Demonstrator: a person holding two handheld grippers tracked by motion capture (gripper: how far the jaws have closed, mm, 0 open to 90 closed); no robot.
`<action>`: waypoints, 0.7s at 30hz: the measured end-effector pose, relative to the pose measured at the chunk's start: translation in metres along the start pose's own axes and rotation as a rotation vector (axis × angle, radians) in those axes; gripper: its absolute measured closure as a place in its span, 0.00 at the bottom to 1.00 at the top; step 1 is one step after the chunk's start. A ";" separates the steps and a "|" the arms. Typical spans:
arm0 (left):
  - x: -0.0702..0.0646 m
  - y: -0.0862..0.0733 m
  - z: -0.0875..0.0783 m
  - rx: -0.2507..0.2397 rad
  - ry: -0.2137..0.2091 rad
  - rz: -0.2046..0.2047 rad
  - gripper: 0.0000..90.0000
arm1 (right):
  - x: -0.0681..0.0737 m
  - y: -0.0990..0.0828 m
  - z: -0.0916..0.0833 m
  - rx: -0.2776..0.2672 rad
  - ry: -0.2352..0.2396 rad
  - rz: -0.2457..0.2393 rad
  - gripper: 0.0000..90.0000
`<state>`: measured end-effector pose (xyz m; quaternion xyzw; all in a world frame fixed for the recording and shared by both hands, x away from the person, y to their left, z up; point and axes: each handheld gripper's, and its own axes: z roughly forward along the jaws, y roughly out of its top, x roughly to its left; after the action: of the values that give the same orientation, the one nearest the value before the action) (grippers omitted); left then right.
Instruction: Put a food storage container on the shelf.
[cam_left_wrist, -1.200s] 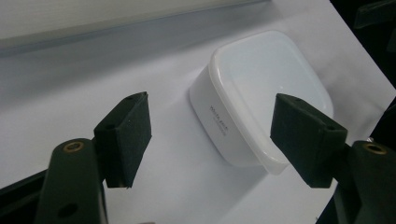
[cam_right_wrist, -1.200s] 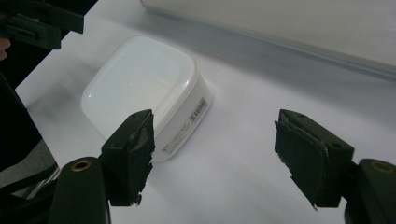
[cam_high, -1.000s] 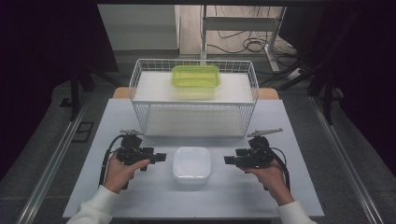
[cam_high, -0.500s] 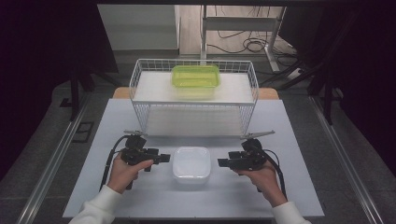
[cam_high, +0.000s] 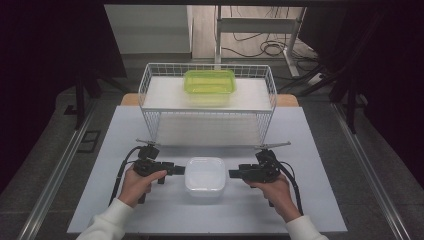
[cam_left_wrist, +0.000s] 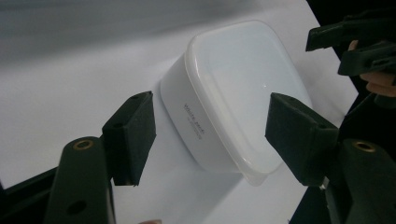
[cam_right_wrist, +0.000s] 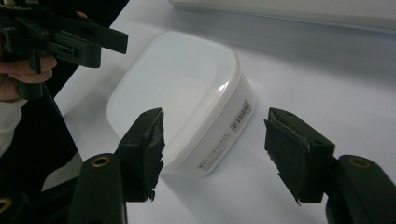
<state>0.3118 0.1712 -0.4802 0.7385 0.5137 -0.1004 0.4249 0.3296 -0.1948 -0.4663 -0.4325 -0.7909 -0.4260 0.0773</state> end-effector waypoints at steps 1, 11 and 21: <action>0.001 0.000 0.001 -0.001 -0.009 -0.009 0.36 | 0.000 0.000 0.001 -0.003 0.002 0.005 0.42; 0.003 -0.001 0.008 0.017 -0.030 -0.024 0.38 | 0.001 -0.003 0.013 0.015 0.032 0.028 0.44; 0.005 -0.002 0.013 0.027 -0.065 -0.050 0.42 | -0.001 -0.006 0.022 0.024 0.059 0.062 0.46</action>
<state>0.3163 0.1653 -0.4929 0.7275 0.5165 -0.1417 0.4289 0.3313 -0.1807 -0.4837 -0.4432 -0.7796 -0.4263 0.1190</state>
